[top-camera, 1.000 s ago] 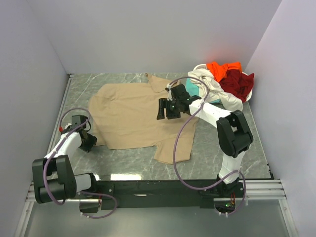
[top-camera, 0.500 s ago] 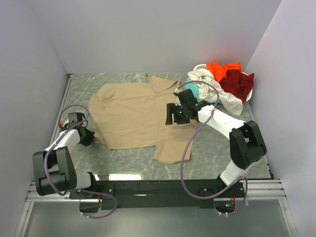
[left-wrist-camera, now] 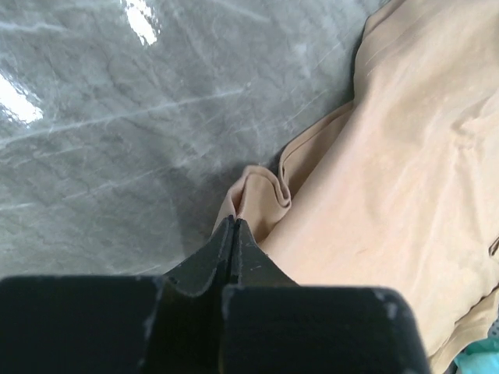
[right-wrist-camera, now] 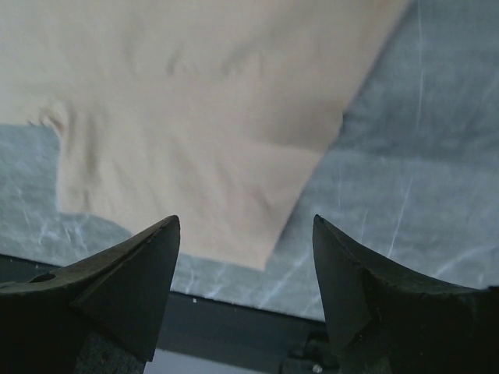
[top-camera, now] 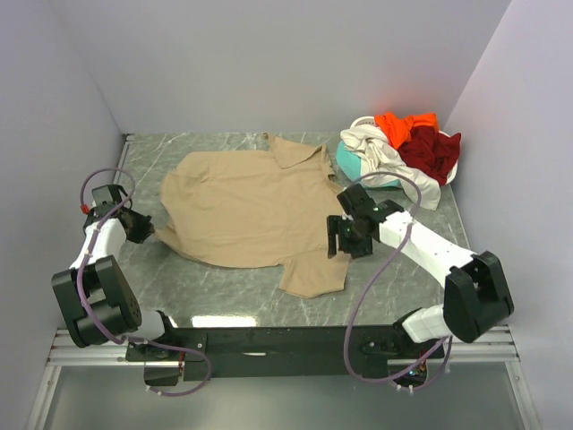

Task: Fold and stack the t-shirts
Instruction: Flatten the tshirt out

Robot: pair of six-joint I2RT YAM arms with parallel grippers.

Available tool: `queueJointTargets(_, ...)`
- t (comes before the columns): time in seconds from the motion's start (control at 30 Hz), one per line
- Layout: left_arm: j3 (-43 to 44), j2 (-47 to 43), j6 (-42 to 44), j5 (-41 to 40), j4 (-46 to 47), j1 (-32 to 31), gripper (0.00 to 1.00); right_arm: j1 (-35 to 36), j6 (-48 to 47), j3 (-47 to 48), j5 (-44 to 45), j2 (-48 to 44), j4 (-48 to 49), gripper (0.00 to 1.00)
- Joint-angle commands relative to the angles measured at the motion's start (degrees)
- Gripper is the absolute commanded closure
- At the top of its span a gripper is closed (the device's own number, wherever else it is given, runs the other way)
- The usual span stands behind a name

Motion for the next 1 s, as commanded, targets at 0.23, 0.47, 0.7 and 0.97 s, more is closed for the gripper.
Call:
queueJointTargets(0.23, 0.79, 0.16, 4.2, 3.48, 0.14, 1.2, 0.99, 0.67, 7.7, -6.23, -2.66, -2.48, -5.56, 0.25)
queueJointTargets(0.47, 0.88, -0.19, 5.6, 3.39, -0.29, 1.47, 0.99, 1.98, 8.58, -8.44, -7.32, 2.17, 0.59, 0.27)
queueJointTargets(0.7, 0.17, -1.59, 5.25, 3.48, -0.38, 1.82, 0.99, 2.25, 5.25, -6.24, -11.54, 5.78, 1.13, 0.63)
queueJointTargets(0.97, 0.53, -2.82, 5.69, 3.92, -0.91, 3.92, 0.99, 2.16, 2.34, 7.01, -8.29, 3.49, -8.88, 1.0)
